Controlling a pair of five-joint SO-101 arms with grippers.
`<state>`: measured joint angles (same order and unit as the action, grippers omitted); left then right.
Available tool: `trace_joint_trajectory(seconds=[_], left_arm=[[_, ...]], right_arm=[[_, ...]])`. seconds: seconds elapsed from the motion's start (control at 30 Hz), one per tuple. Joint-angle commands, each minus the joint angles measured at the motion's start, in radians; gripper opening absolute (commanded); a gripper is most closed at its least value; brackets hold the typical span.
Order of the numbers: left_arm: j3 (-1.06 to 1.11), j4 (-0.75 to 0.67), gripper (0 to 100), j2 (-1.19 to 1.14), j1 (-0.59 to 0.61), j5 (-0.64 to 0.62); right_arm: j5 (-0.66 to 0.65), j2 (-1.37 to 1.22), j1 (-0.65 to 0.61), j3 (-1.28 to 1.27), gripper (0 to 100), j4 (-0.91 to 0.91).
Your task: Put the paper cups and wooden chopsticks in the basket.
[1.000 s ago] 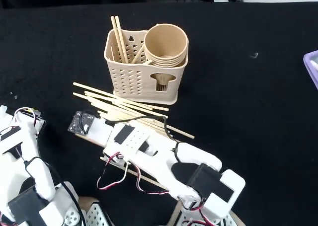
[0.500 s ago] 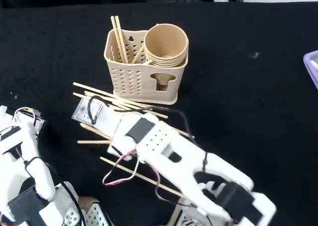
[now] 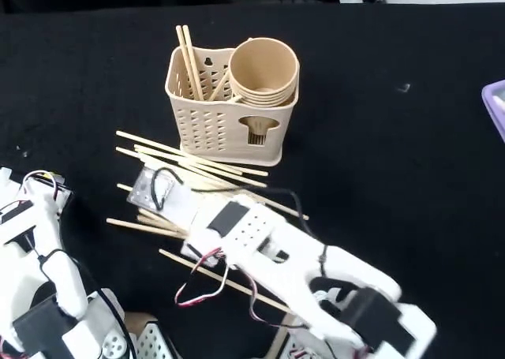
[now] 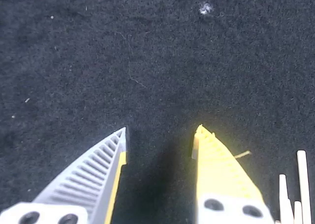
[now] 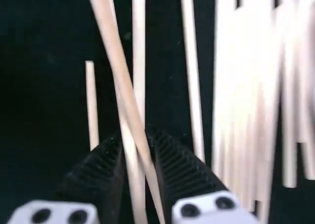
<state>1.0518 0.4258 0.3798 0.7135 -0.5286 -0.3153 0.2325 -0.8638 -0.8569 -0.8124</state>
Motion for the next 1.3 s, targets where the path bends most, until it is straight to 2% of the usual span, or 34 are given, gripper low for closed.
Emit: trace_joint_trajectory(seconds=[0.0,0.1,0.17,0.4,0.57,0.7,0.77,0.93,1.17,1.27], left_arm=[[-0.027,-0.015,22,0.025,-0.004,0.011],[-0.027,-0.015,22,0.025,-0.004,0.011],[-0.027,-0.015,22,0.025,-0.004,0.011],[-0.027,-0.015,22,0.025,-0.004,0.011],[-0.027,-0.015,22,0.025,-0.004,0.011],[-0.028,-0.017,22,0.025,-0.004,0.011],[-0.028,-0.017,22,0.025,-0.004,0.011],[-0.028,-0.017,22,0.025,-0.004,0.011],[-0.028,-0.017,22,0.025,-0.004,0.011],[-0.028,-0.017,22,0.025,-0.004,0.011]], right_arm=[[-0.006,-0.07,0.011,0.013,4.6,0.04],[-0.006,-0.147,0.011,0.047,13.0,0.038],[-0.006,-0.179,0.009,0.068,15.2,0.038],[-0.009,-0.196,0.009,0.114,1.1,0.038],[-0.006,-0.128,0.015,0.122,1.1,0.029],[-0.009,-0.071,0.009,0.13,1.3,-0.048],[-0.006,-0.062,0.009,0.124,3.4,-0.066],[-0.006,-0.062,0.009,0.108,16.2,-0.089],[-0.005,-0.054,0.009,0.16,15.9,-0.095],[0.051,-0.062,0.015,0.194,15.9,-0.069]])
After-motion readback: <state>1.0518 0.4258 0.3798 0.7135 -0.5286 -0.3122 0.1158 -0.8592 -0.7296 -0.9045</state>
